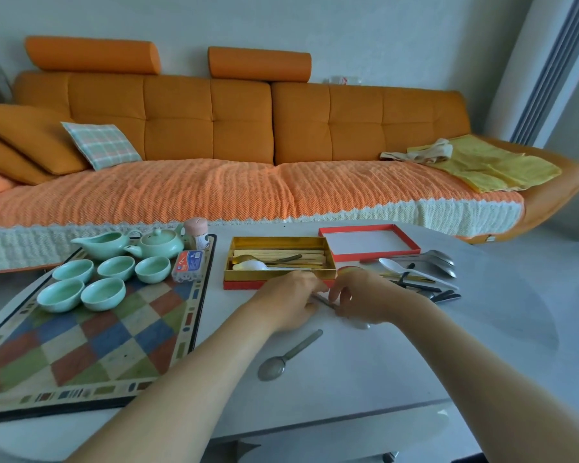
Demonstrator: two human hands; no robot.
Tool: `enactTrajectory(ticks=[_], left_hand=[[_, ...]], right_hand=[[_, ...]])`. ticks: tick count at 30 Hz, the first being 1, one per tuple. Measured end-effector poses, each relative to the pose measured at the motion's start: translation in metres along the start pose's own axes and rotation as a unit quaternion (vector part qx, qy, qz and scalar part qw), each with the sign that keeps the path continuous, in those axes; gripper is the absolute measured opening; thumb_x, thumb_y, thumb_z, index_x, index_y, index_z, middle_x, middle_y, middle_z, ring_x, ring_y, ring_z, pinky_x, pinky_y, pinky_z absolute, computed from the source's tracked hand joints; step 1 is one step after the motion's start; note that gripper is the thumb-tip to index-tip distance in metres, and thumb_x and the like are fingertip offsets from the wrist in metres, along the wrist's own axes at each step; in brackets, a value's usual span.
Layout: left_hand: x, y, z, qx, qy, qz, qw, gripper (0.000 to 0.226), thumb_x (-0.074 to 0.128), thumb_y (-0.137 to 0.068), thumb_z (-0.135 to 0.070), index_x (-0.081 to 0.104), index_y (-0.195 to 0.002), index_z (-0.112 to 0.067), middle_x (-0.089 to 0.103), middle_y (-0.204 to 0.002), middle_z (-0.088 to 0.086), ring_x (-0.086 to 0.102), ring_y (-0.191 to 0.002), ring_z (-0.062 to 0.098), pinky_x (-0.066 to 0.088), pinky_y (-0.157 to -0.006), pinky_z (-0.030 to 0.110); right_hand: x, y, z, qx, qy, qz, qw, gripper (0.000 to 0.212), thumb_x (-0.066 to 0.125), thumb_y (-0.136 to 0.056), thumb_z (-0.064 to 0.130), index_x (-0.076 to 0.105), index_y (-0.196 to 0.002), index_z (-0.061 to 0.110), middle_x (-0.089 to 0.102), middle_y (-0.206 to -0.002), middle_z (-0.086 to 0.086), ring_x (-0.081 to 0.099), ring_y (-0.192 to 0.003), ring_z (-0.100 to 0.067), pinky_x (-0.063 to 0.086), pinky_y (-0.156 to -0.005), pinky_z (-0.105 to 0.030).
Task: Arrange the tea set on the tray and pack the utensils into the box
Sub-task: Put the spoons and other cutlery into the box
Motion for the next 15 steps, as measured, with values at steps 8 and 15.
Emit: enactTrajectory(ticks=[8, 15], left_hand=[[-0.002, 0.000, 0.009, -0.025, 0.010, 0.009, 1.000, 0.021, 0.053, -0.097, -0.025, 0.072, -0.107, -0.028, 0.063, -0.103, -0.008, 0.057, -0.097, 0.015, 0.049, -0.077, 0.033], [-0.043, 0.001, 0.048, -0.154, 0.240, -0.136, 0.949, 0.011, 0.055, -0.099, -0.026, 0.065, -0.096, -0.030, 0.057, -0.078, -0.016, 0.051, -0.071, 0.005, 0.038, -0.062, 0.025]], right_hand=[[-0.008, 0.002, 0.012, -0.052, -0.021, -0.039, 0.998, 0.026, 0.064, -0.083, 0.017, 0.073, -0.102, 0.033, 0.061, -0.089, 0.018, 0.060, -0.084, -0.006, 0.052, -0.071, -0.020], [-0.043, -0.009, 0.010, -0.029, -0.405, -0.267, 0.874, 0.047, 0.075, -0.085, 0.016, 0.054, -0.126, 0.026, 0.072, -0.088, 0.002, 0.071, -0.077, -0.015, 0.059, -0.069, -0.027]])
Point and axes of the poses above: each hand's wrist, its own y-axis away from the middle knuckle, its own x-axis out of the palm, z = x × y, the point moved 5 cm from there along -y, towards the middle knuckle
